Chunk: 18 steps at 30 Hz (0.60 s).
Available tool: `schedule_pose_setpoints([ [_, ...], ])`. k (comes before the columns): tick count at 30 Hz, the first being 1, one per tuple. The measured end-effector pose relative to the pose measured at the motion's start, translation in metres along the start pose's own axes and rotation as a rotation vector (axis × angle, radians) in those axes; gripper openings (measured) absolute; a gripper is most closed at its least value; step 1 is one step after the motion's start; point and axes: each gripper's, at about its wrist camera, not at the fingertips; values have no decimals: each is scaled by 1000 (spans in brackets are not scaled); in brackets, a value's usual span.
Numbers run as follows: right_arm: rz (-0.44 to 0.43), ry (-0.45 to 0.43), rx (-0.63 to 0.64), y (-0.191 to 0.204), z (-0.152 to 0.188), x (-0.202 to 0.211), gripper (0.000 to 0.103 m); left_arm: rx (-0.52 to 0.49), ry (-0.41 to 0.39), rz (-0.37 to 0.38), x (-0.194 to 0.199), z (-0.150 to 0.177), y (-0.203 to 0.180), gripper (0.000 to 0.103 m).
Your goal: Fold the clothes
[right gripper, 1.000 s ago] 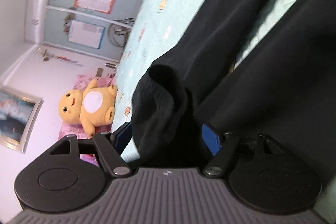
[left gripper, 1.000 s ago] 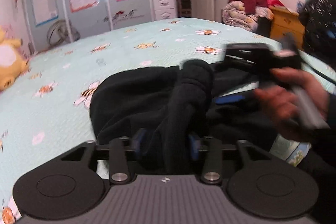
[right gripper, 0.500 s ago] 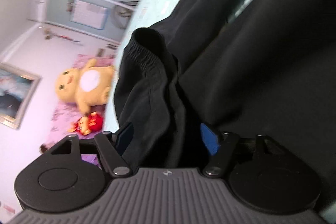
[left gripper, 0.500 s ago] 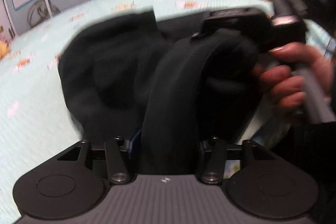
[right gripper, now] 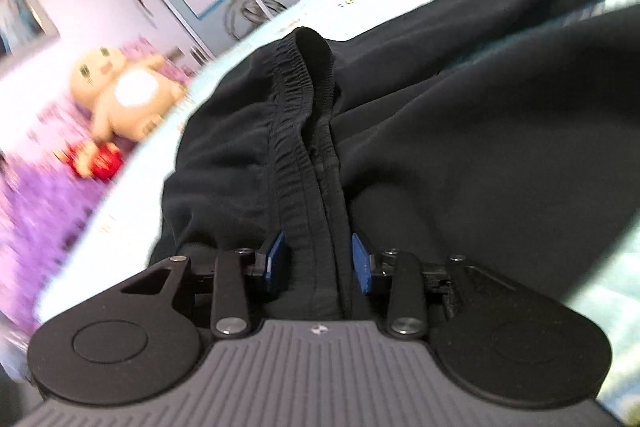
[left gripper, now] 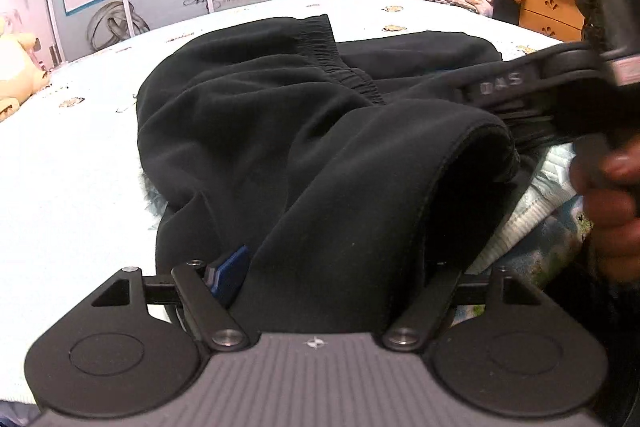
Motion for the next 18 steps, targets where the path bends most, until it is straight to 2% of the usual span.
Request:
schedule_pose_setpoints([
  [2,96,-19,76,15,0,17,44,15,-8,0,3,3,-1,81],
  [3,114,-39,110,22,-1,26,45,26,-10,4,3,5,0,82],
  [5,119,-89,173,36,-3,42,45,53,-9,19,3,8,5,85],
  [9,41,-125,285,68,-12,47,44,68,-21,64,8,14,13,85],
  [12,2,-42,340,83,-15,20,38,49,-39,76,12,20,15,85],
  [14,13,60,362,87,-14,-13,31,29,-45,82,15,25,17,85],
  [15,33,103,358,85,-13,-29,31,21,-47,86,16,27,17,85],
  [16,47,123,342,80,-11,-40,31,18,-48,92,19,30,20,85],
  [18,22,95,319,68,-8,-44,33,20,-51,108,24,33,25,85],
])
Point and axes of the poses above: each gripper's, at about its wrist camera, not at the fingertips, and x roughly against the way its jaws point, y to its left, z to its underside, and after that the axes turned 6 degrees about y, right-handed
